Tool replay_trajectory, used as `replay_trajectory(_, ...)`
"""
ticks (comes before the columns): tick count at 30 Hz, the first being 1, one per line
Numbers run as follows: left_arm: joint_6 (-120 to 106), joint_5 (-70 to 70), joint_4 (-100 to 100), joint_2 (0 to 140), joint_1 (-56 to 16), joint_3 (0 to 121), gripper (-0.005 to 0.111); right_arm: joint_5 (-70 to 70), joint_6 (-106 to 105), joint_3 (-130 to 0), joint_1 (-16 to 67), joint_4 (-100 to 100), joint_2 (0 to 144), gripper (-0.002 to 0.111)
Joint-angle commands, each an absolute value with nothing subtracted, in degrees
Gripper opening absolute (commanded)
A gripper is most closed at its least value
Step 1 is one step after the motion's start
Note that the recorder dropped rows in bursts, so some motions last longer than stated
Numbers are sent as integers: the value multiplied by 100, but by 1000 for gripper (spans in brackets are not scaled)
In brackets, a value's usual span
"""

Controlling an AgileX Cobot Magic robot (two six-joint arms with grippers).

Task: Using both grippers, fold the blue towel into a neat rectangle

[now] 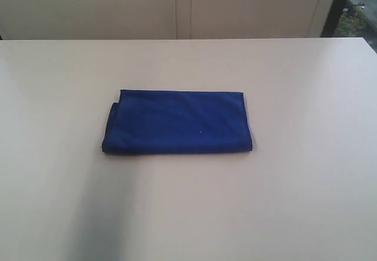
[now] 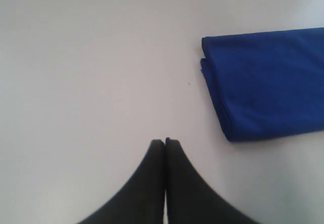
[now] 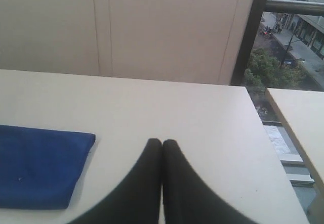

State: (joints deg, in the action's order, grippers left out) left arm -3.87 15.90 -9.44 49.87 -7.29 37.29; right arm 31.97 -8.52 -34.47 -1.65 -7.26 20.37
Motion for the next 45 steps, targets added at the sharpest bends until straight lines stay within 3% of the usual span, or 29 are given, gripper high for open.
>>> replay_trajectory(1,-431,1797,-971,4932,-711,3634,0,2937,-887,-3319,-186,-622,2007,0)
replay_trajectory(27,-431,1854,-971,4932,-711,3634,0,2950,-875,-3319,-186,-622,2007,0)
replay_trajectory(45,-431,1854,-971,4932,-711,3634,0,2798,-231,-3251,-175,-575,1202,0)
